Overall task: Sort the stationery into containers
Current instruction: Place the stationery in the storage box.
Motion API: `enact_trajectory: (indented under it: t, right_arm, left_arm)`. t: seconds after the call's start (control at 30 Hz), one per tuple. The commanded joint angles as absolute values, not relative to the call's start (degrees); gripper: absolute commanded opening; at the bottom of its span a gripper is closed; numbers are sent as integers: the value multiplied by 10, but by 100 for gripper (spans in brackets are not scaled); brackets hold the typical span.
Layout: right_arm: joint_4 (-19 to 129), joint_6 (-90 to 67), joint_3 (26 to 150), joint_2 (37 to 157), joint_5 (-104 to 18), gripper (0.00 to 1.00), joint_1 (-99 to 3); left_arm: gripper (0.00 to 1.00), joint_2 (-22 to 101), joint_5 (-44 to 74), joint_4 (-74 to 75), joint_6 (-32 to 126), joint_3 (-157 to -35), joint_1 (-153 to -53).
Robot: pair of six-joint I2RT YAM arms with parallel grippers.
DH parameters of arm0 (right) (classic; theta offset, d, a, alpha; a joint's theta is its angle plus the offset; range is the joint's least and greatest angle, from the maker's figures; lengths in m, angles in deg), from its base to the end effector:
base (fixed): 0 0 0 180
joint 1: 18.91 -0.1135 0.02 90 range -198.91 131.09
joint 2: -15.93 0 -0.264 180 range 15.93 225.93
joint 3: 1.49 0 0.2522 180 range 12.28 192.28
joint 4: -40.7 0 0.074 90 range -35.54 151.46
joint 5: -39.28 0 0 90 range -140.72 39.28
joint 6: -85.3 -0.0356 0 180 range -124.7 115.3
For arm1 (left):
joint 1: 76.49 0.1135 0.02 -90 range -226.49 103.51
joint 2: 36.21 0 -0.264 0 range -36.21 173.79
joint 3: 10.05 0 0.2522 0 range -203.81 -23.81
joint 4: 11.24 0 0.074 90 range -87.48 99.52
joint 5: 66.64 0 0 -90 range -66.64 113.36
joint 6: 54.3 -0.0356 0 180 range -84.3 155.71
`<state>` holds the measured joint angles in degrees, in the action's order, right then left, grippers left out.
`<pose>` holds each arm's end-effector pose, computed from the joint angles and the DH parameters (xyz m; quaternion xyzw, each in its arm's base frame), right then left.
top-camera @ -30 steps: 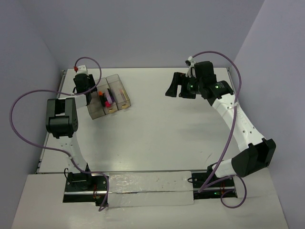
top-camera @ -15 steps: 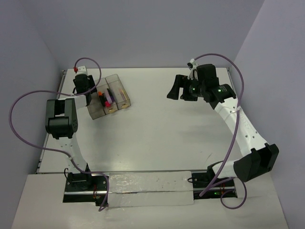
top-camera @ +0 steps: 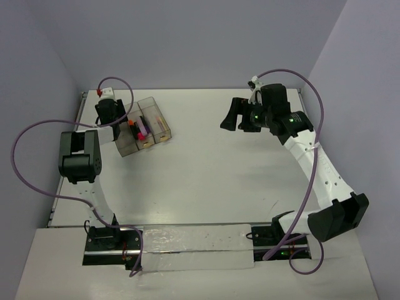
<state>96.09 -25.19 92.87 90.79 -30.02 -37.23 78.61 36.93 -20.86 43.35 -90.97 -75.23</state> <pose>0.2578 0.0986 0.3896 -0.0651 0.8775 0.2996 0.3689 0.4389 0.0180 0.1678 -0.1287 0.8266 0.0691 0.5435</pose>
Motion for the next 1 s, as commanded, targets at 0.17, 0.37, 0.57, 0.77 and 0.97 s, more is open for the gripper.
enact_trajectory:
  t: [0.17, 0.37, 0.57, 0.77, 0.97]
  right_arm:
    - [959, -235, 949, 884, -298, 87, -367]
    - [971, -230, 963, 900, -296, 87, -367]
    - [965, -228, 948, 891, -297, 87, -368]
    - [969, -226, 945, 883, -305, 87, -367]
    - [971, -223, 946, 878, -305, 87, -367]
  left_arm:
    - [71, 742, 369, -232, 422, -907, -759]
    - [68, 740, 379, -245, 410, -902, -759]
    - [56, 752, 356, -228, 414, -951, -759]
    - [39, 772, 308, -180, 432, -976, -760]
    - [37, 790, 345, -158, 435, -980, -758]
